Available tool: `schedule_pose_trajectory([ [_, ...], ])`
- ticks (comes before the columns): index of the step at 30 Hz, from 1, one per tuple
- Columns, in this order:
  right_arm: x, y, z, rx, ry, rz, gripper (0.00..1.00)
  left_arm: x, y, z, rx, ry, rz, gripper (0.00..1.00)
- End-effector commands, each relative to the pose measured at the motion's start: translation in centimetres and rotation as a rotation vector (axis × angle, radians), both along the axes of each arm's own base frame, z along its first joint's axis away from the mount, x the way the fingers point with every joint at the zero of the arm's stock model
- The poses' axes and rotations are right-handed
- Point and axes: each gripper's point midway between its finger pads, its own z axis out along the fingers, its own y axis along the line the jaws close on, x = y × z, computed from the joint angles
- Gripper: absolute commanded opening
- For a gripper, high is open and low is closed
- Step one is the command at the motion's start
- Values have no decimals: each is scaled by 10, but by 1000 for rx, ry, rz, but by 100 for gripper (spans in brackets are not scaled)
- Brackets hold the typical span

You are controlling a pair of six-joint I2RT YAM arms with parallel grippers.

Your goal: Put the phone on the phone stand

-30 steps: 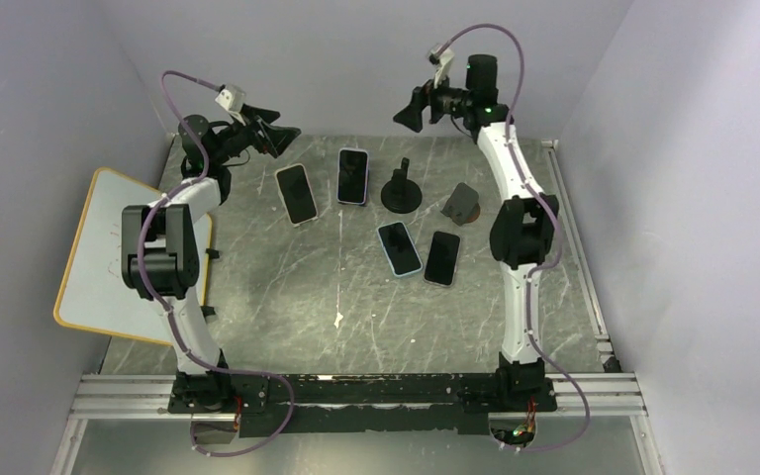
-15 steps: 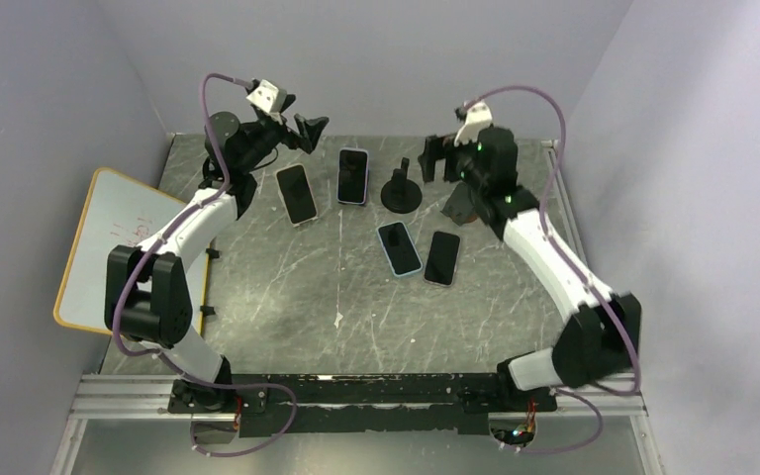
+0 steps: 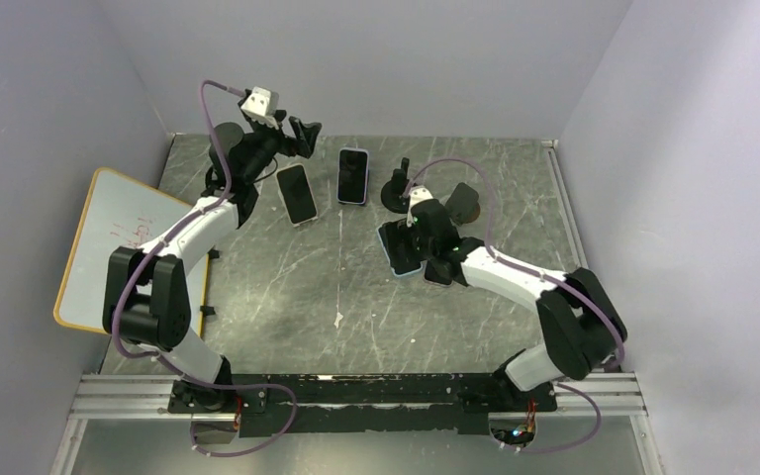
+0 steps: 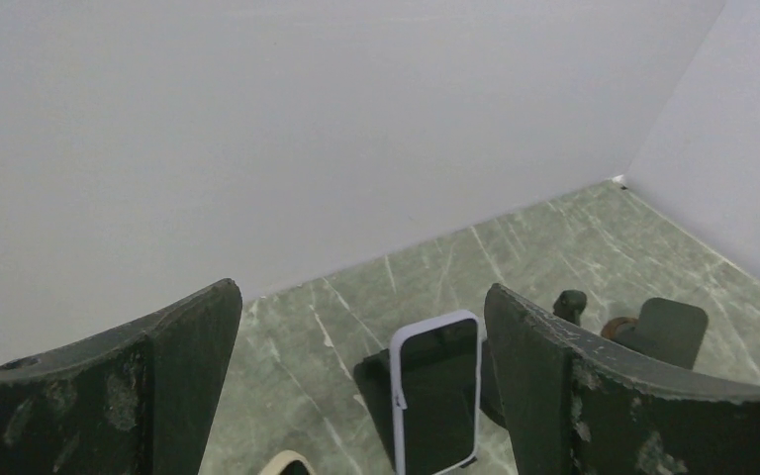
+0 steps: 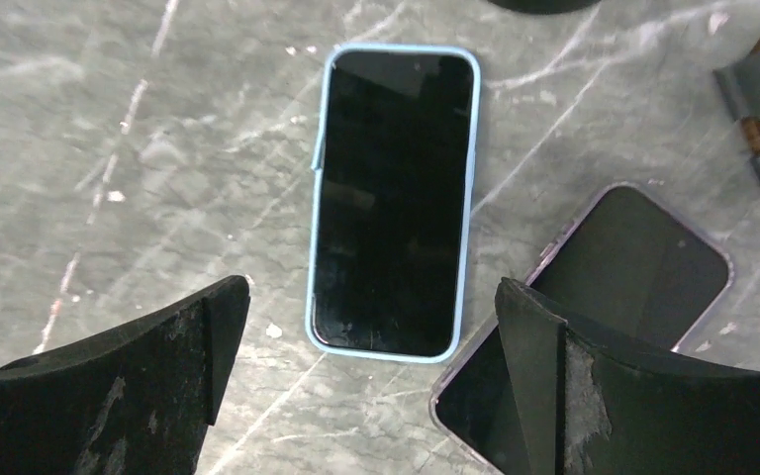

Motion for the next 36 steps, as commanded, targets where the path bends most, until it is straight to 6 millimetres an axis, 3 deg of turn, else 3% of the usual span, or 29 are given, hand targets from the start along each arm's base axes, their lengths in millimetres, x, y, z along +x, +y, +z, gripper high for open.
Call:
schedule_pose_trajectory([
  [1, 9, 11, -4, 38, 3, -17, 100, -17, -25, 0, -63, 4, -46, 96],
  [7, 12, 22, -21, 44, 47, 17, 100, -40, -70, -35, -93, 72, -65, 95],
  [15, 9, 14, -46, 8, 57, -24, 100, -57, -100, -85, -121, 218, -38, 95],
  [19, 7, 12, -46, 19, 42, -22, 100, -63, -102, -114, -135, 328, -29, 95],
  [27, 1, 11, -68, -1, 83, -13, 100, -90, -107, -179, -149, 551, -19, 93],
  [33, -5, 6, -83, -25, 106, -18, 99, -111, -97, -228, -125, 676, 45, 93],
  [36, -6, 1, -90, -47, 121, -34, 94, -124, -94, -245, -139, 719, 47, 93],
])
